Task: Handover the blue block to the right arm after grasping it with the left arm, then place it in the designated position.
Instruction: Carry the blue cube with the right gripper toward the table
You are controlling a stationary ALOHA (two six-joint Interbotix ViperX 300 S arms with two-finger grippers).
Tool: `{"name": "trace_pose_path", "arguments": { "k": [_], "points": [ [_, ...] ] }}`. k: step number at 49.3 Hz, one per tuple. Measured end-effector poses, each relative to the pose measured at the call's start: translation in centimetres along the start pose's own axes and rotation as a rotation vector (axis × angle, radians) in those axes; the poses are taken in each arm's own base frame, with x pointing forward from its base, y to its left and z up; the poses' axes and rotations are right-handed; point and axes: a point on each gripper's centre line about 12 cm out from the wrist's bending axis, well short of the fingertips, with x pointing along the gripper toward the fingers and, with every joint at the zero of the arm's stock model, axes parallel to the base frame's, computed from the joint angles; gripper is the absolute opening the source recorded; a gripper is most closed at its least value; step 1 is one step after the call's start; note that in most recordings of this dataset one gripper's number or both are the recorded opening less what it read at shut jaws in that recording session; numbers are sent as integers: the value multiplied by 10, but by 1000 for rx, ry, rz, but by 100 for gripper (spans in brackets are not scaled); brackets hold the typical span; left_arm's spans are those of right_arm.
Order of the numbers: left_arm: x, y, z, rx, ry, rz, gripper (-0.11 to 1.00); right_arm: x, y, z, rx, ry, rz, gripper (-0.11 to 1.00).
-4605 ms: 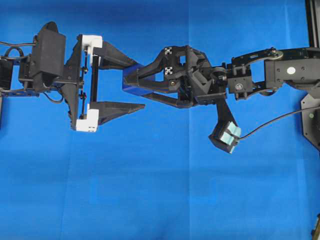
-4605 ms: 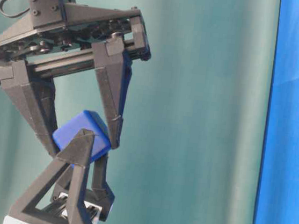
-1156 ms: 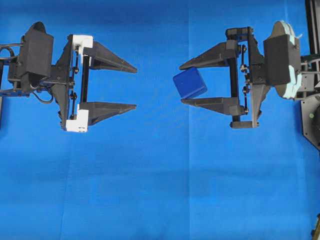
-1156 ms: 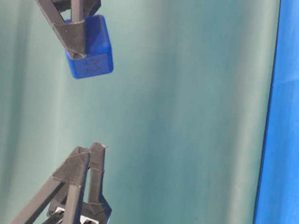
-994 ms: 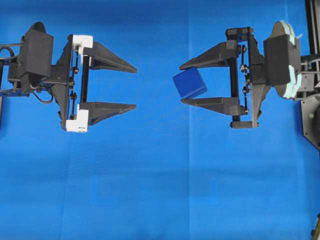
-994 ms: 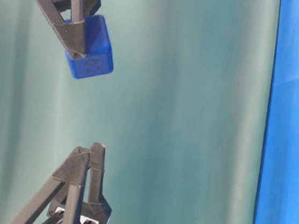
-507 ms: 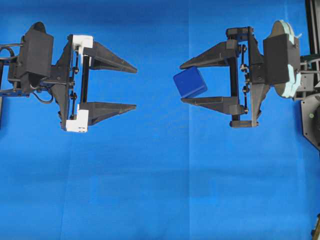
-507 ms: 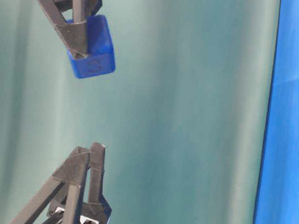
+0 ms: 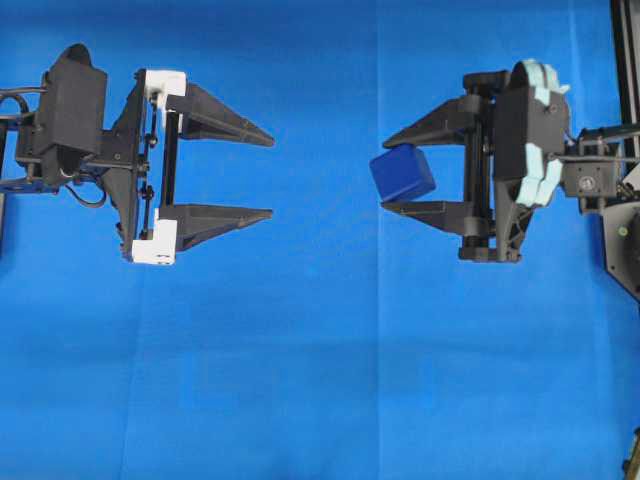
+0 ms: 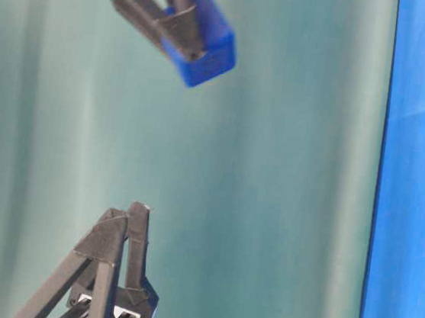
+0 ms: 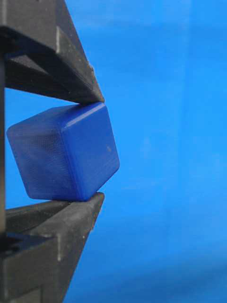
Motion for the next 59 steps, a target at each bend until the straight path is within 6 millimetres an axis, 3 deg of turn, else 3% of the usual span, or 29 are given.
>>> {"name": "trace_pose_path", "arguments": {
  "k": [59],
  "points": [
    [0, 0, 0, 0, 0, 0, 93, 5, 1, -10, -7, 64, -22, 52]
  ]
}}
